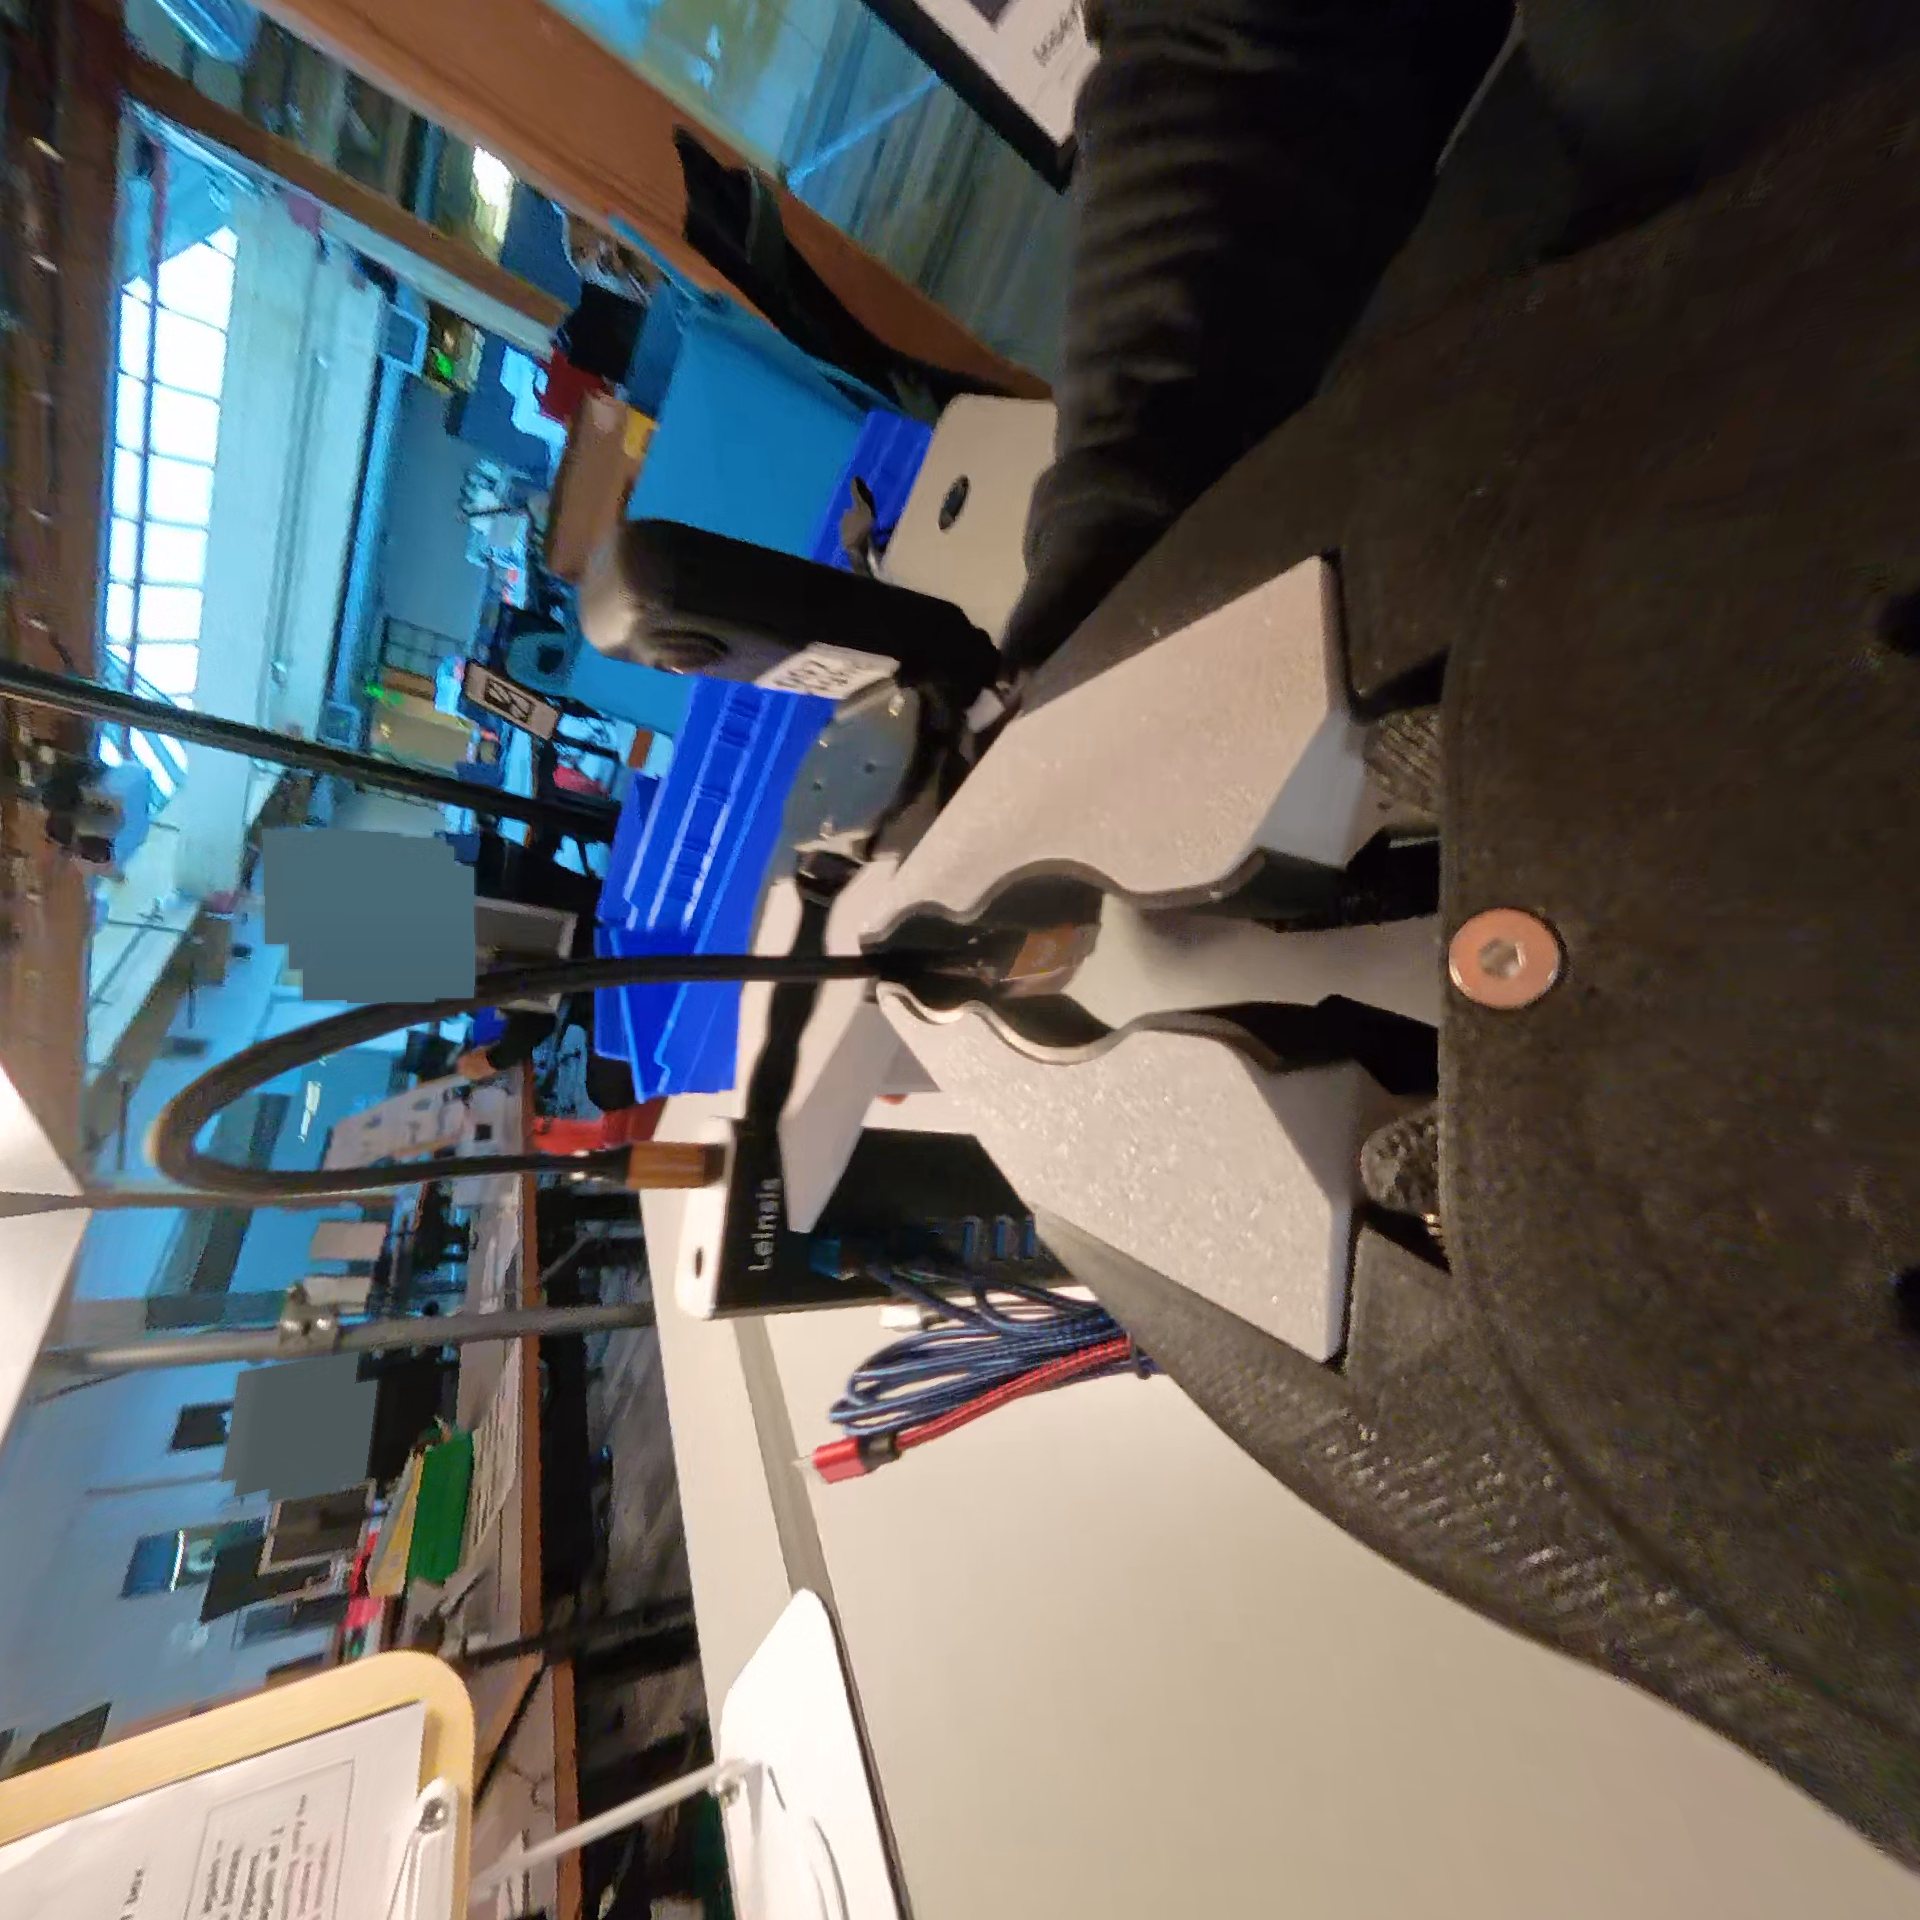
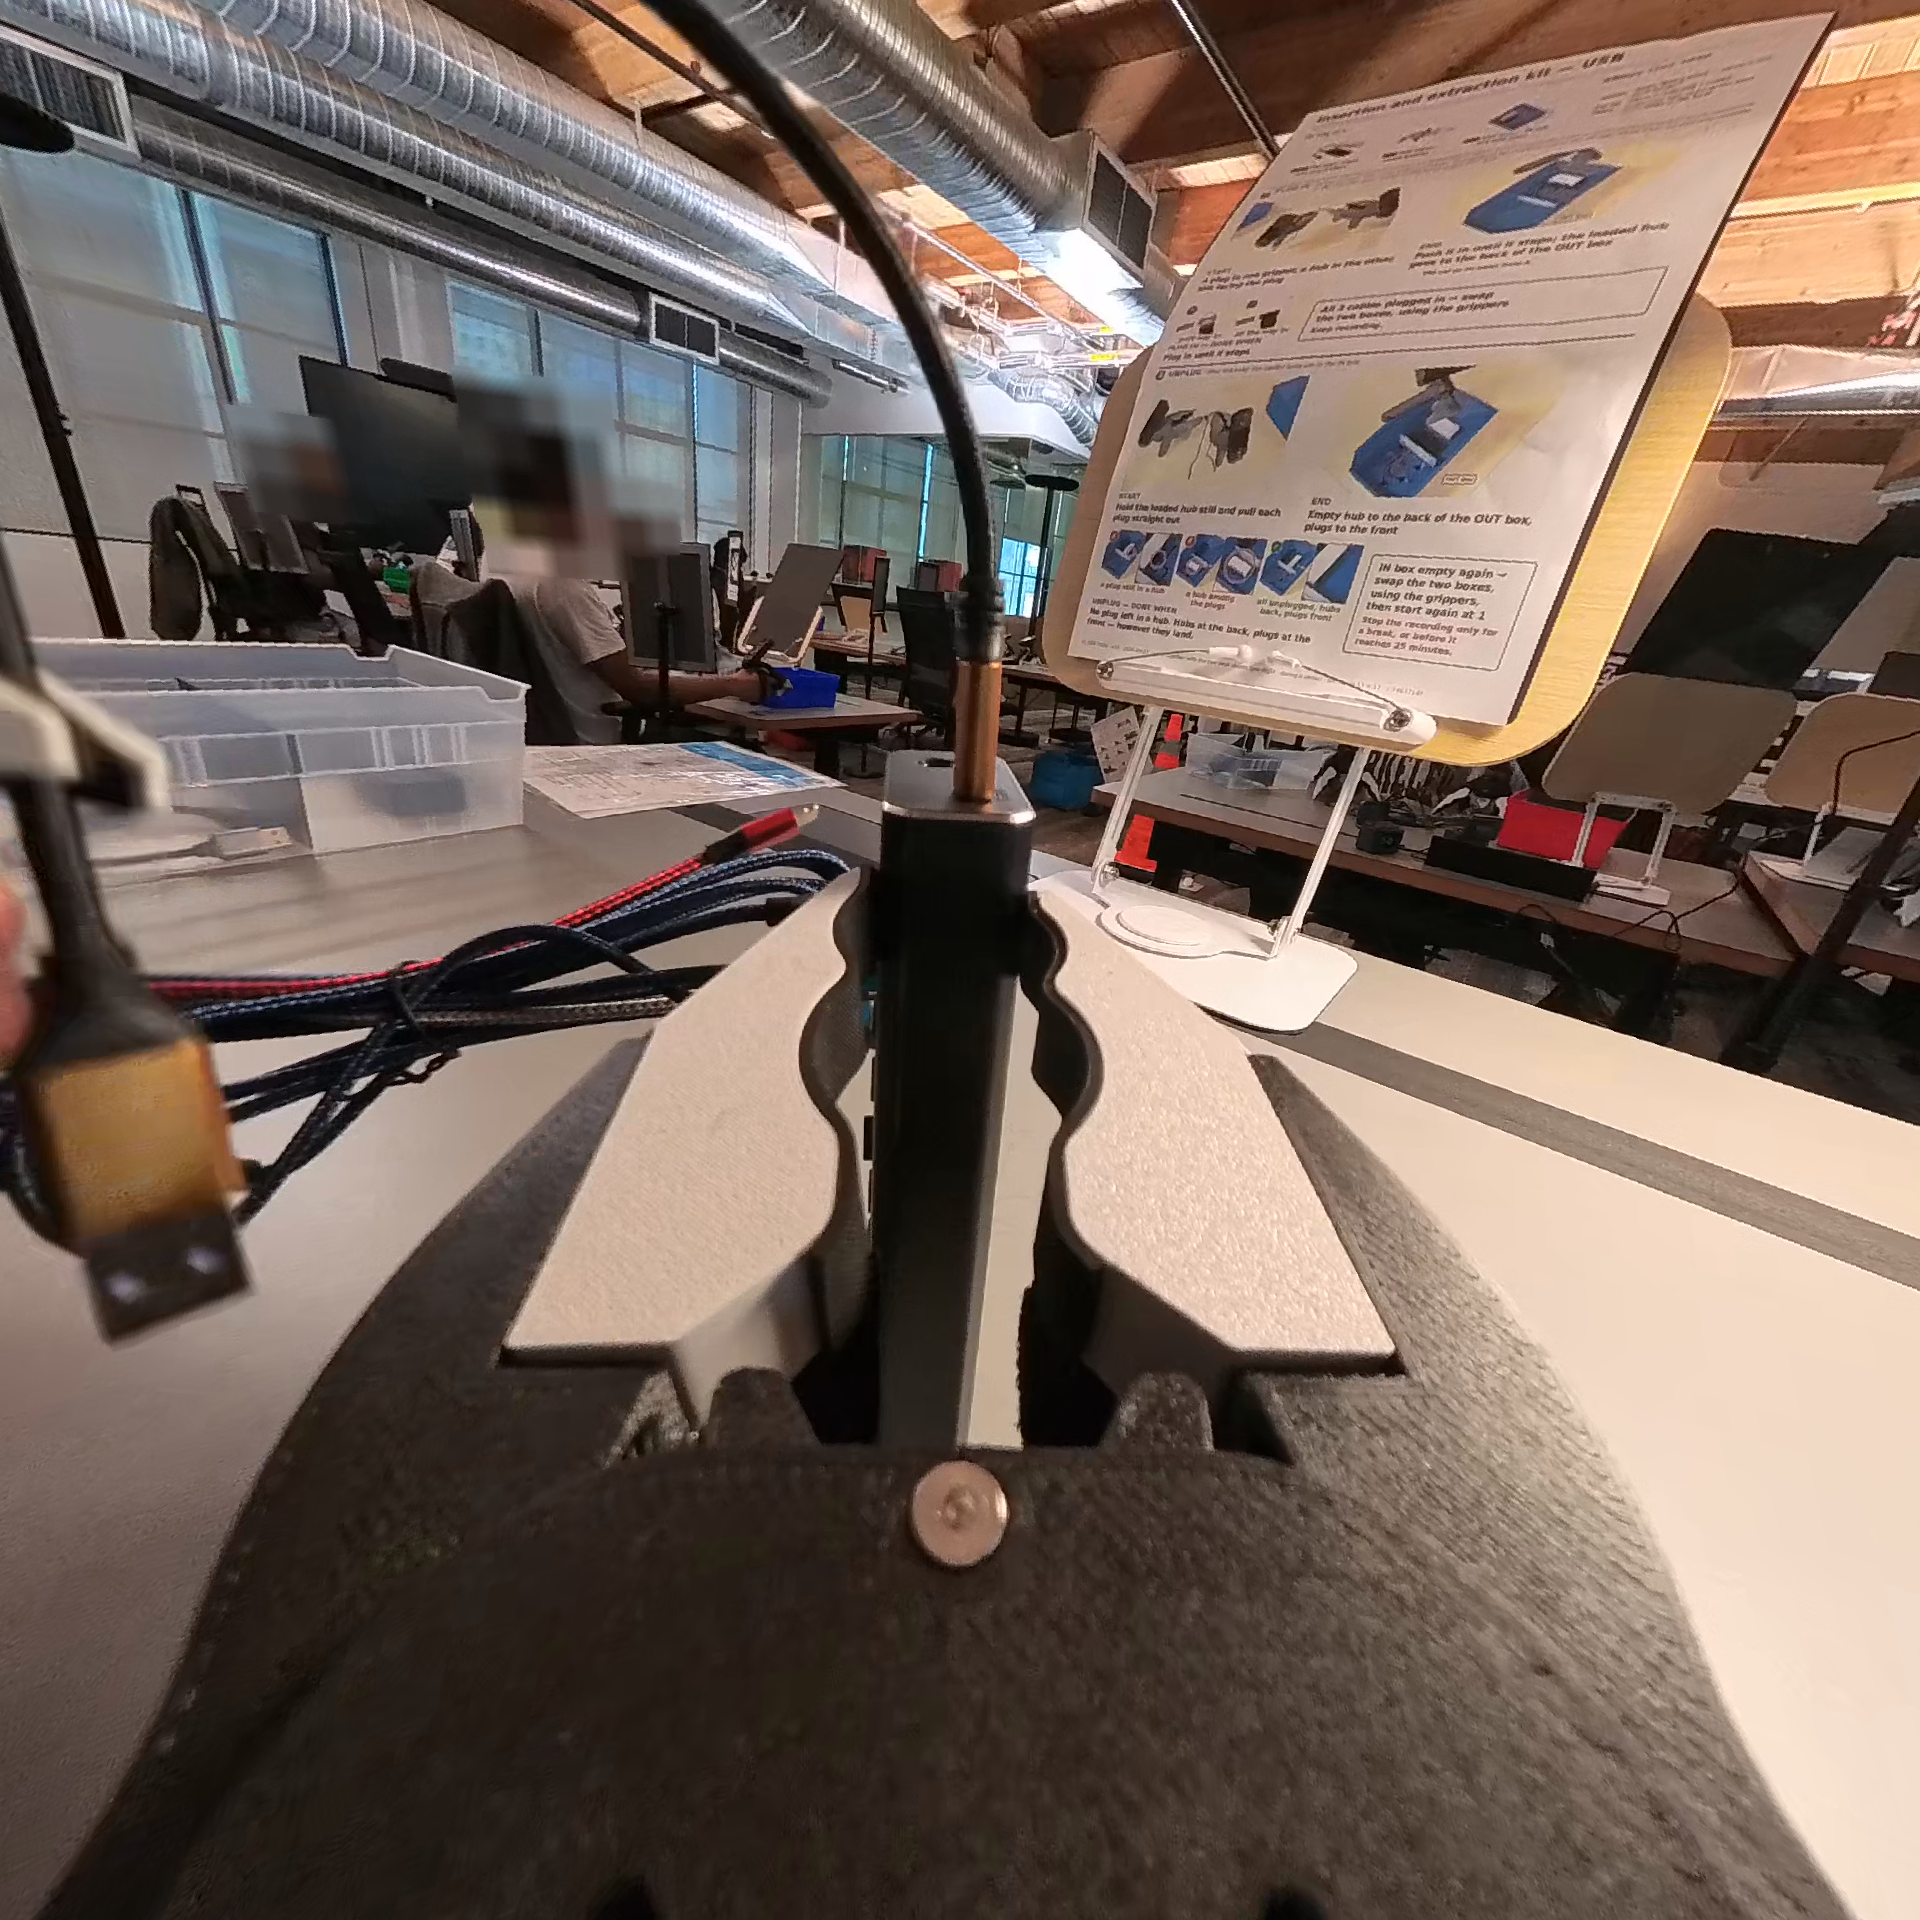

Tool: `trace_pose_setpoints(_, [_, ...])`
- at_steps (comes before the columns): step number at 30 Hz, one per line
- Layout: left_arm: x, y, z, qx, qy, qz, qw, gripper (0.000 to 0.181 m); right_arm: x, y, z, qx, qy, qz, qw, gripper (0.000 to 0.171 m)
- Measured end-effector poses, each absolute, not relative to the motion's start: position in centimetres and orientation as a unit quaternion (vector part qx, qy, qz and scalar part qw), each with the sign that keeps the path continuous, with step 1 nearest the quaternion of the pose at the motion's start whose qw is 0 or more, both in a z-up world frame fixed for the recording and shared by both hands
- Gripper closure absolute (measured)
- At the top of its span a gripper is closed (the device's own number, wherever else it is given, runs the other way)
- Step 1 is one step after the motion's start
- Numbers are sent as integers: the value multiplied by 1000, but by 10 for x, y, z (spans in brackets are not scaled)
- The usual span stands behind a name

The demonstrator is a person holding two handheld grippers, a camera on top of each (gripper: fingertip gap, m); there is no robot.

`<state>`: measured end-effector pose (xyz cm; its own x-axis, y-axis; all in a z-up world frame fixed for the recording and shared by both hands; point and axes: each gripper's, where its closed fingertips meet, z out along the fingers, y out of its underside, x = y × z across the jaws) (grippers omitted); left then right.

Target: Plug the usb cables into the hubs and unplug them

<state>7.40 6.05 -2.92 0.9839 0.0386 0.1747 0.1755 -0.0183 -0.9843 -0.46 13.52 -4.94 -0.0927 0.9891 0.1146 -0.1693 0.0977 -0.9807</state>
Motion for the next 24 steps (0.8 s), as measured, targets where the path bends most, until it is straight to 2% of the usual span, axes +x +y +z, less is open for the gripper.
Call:
trace_pose_setpoints(6, [63, 65, -72, -756, -68, 36, 650, 175, -4, 130, -49, -395, -515, 536, 540, 145])
trace_pose_setpoints(10, [69, 61, -81, -773, -43, 95, 626, 174, -4, 128, -50, -391, -519, 535, 540, 145])
trace_pose_setpoints(15, [85, 63, -92, -788, -10, 155, 596, 164, -4, 131, -50, -397, -516, 538, 535, 145])
trace_pose_setpoints(24, [72, 64, -139, -833, -79, 89, 541, 148, -4, 131, -50, -397, -518, 541, 530, 145])
